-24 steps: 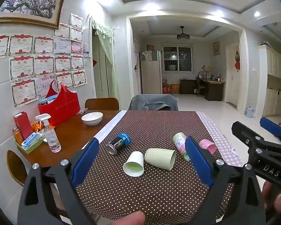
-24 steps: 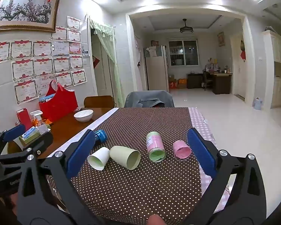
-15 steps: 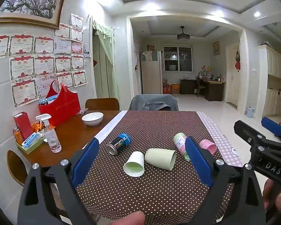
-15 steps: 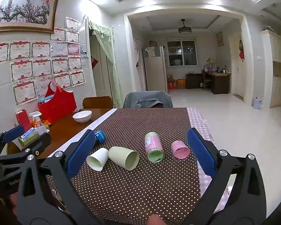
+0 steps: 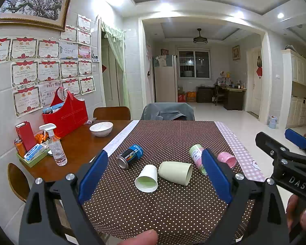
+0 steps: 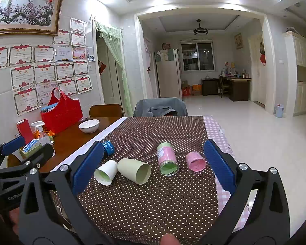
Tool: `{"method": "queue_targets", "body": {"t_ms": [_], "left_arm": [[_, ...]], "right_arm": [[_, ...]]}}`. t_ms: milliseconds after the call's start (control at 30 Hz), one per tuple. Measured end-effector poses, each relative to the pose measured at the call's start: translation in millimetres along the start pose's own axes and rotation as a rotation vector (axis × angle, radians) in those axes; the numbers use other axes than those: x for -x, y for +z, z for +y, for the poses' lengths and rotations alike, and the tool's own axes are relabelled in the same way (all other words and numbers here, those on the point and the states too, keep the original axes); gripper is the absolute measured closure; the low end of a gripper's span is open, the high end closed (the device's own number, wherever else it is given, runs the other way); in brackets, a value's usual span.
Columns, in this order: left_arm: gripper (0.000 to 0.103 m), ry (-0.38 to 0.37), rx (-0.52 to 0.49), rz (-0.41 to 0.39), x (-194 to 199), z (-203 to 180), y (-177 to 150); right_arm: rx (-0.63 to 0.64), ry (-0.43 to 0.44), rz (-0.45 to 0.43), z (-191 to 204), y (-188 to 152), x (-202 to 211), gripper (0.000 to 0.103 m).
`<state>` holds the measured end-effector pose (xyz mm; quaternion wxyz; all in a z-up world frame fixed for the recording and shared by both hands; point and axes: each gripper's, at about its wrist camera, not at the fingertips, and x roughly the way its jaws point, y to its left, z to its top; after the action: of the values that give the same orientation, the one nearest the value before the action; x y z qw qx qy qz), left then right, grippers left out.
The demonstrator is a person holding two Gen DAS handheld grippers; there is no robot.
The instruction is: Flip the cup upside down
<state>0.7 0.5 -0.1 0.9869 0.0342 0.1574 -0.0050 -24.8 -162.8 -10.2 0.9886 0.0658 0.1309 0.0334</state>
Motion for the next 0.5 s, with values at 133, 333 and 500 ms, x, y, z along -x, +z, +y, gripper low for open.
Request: {"method": "queue_targets", "body": {"t_ms": [133,333,500], "left_arm": [[0.012,0.0,0.0,0.0,0.2,0.0,0.1],[0.012,0.0,0.0,0.0,0.1,0.0,0.0],[0.012,0.0,0.0,0.0,0.1,0.0,0.0]], "right_arm": [[0.0,-0.001,0.0,0.2,-0.1,-0.2,0.006],[0.001,-0.002,0.0,-0.1,-0.9,-1.1,0.006],[0.001,-0.005,0.0,0.3,-1.6,-1.8,0.006]]}}
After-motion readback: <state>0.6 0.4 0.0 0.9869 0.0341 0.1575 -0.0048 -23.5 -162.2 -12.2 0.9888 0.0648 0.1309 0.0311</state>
